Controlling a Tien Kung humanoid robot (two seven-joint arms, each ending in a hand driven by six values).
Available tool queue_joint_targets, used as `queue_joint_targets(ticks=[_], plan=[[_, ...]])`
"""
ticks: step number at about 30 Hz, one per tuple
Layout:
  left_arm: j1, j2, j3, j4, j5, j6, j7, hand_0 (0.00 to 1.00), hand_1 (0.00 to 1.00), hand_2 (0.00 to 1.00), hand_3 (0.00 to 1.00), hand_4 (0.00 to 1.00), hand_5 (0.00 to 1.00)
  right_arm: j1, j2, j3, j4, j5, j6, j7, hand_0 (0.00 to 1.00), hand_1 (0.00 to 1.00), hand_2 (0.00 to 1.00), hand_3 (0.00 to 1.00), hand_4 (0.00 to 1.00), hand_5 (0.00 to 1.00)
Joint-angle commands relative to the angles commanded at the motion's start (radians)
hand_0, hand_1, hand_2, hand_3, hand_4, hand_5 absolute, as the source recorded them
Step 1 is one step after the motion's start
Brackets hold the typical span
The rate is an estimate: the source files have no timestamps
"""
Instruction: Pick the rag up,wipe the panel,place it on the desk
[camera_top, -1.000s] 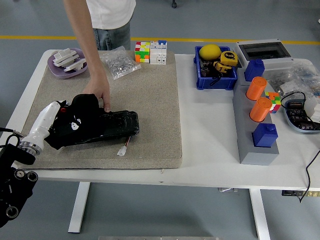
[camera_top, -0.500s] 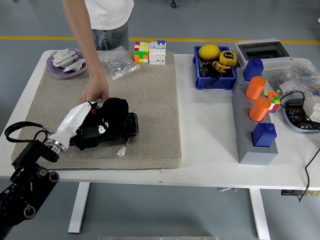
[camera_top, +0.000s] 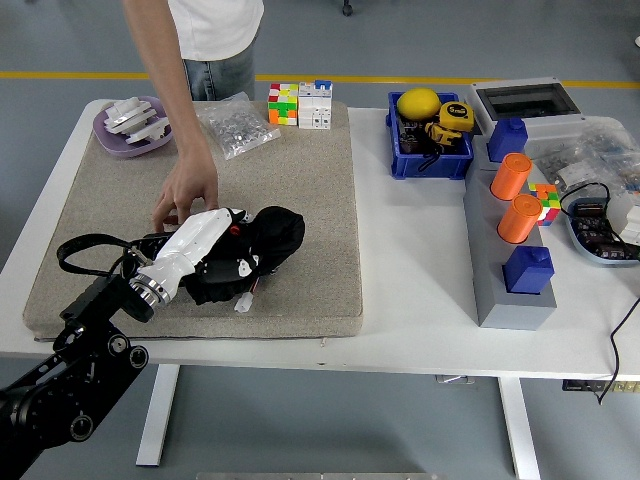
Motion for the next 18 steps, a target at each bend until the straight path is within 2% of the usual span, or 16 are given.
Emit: queue_joint_targets(ticks=[10, 18], plan=[[0.031, 0.021, -0.049, -0.008, 0.080, 0.055, 0.014, 0.276, 0.221, 0.509, 0.417, 0.016, 0.002, -0.003, -0.003, -0.006, 0.000, 0.010, 0.003, 0.002, 0.542, 0.569, 0.641, 0.585, 0.998, 0.484], [0.071, 0.037, -0.110, -0.003, 0.117, 0.079, 0.022, 0.277, 0.222, 0.508, 0.419, 0.025, 0.002, -0.004, -0.004, 0.014, 0.000, -0.004, 0.003, 0.004, 0.542, 0.569, 0.641, 0.585, 0.998, 0.484]])
